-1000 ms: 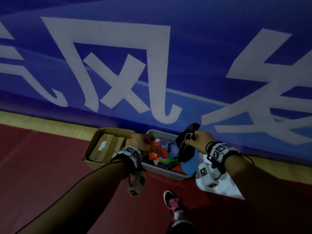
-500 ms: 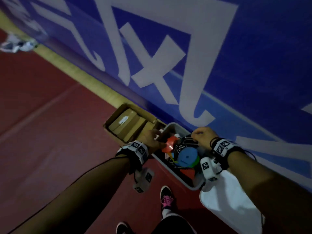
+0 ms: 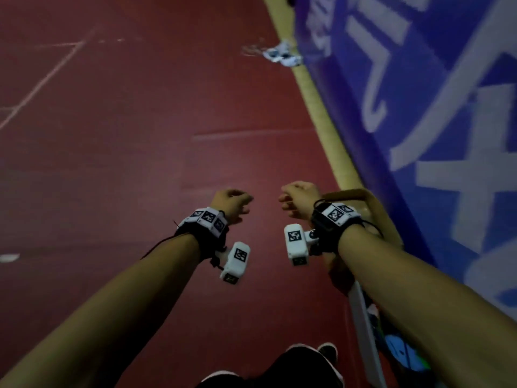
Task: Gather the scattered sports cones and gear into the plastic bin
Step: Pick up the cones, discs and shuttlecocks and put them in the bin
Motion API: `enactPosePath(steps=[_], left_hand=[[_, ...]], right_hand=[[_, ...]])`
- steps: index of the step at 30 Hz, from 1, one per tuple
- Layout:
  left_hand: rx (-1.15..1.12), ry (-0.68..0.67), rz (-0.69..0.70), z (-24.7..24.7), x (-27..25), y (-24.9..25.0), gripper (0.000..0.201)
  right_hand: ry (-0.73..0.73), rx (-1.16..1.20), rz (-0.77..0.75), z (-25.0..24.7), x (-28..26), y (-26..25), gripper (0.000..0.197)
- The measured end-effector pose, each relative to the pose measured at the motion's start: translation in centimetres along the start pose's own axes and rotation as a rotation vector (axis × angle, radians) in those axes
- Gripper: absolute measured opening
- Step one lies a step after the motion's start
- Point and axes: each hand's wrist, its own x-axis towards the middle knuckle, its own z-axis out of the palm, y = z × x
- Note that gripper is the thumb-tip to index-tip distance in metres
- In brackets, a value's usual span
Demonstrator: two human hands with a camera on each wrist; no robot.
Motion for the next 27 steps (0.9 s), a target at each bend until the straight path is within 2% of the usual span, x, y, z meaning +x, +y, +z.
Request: enactPosePath(steps=[4, 6, 9, 11, 16, 21, 27], left_hand=[[-0.262, 0.278, -0.089, -18.4, -3.5, -7.4, 0.007], [-0.353, 0.403, -0.116, -26.8, -5.7, -10.9, 0.008], [-0.455, 0.583, -0.179, -38.9, -11.2, -16.4, 0.01], [-0.553, 0.721, -0.171, -46.1, -15.2, -19.7, 0.01], [-0.892, 1.015, -0.15, -58.3, -24.5, -28.9, 0.013], [-1.07, 1.218, -0.242, -66.0, -31.6, -37.3, 0.017], [-1.208, 1.528, -0.247, -78.7, -39.7, -45.3, 0.024]], right_hand=[[-0.252, -0.111, -0.032, 19.9, -3.4, -1.3, 0.011], [-0.352, -0.134, -0.057, 28.7, -5.5, -2.0, 0.015], [-0.492, -0.186, -0.073, 41.7, -10.3, -2.4, 0.016], [-0.603, -0.243, -0.087, 49.9, -13.4, -2.5, 0.014], [-0.863, -0.392, -0.105, 67.6, -21.5, -0.4, 0.013], [-1.089, -0.477, -0.04, 81.7, -29.2, 3.8, 0.012], [-1.375, -0.545, 0.053, 99.8, -39.1, 8.3, 0.01]])
